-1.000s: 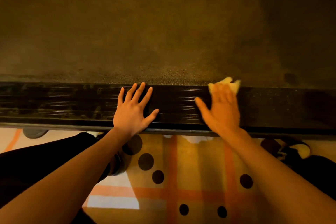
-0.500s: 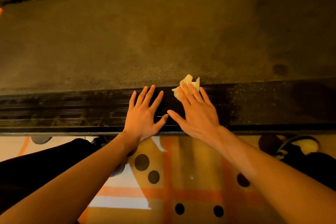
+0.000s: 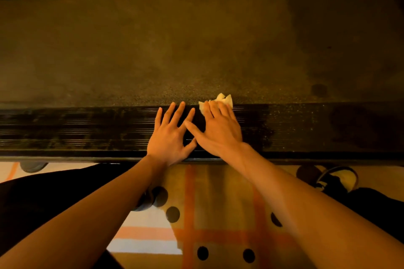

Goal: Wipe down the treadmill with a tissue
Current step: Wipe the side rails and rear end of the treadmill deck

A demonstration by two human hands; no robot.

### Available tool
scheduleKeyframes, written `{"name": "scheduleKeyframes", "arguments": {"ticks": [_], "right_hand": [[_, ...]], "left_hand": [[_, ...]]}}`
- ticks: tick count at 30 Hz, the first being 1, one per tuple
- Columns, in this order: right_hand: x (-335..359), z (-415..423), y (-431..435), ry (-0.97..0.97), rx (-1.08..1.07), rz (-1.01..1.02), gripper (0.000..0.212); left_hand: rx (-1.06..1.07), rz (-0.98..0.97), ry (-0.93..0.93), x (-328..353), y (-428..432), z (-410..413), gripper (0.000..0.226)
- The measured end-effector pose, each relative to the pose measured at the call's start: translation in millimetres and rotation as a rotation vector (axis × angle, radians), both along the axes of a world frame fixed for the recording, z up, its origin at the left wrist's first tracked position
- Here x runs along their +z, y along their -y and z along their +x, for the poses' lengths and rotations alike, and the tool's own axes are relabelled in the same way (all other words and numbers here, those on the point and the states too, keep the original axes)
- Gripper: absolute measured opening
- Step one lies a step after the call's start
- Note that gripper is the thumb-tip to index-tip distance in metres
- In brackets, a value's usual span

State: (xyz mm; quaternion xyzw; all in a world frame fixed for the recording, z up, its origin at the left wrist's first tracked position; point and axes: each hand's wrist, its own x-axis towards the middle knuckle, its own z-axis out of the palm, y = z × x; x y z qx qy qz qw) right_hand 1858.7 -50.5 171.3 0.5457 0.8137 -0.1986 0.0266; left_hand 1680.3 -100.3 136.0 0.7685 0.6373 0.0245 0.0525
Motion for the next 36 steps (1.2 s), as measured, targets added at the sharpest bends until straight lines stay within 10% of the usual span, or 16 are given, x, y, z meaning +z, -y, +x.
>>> {"name": "scheduleKeyframes", "arguments": {"ticks": [7, 15, 36], "right_hand": [[-5, 101, 1, 0.175, -0.090, 0.139, 0.109], [-4, -5, 8, 0.042, -0.063, 0.025, 0.123], [-9, 80, 4, 0.139, -0.048, 0.105, 0.113]], "left_hand": [[0.004, 0.010, -0.021, 0, -1, 1, 0.081], [-0.001, 0.022, 0.010, -3, 1, 0, 0.082], [0.012, 0.009, -0.020, -1, 0, 1, 0.080]]}}
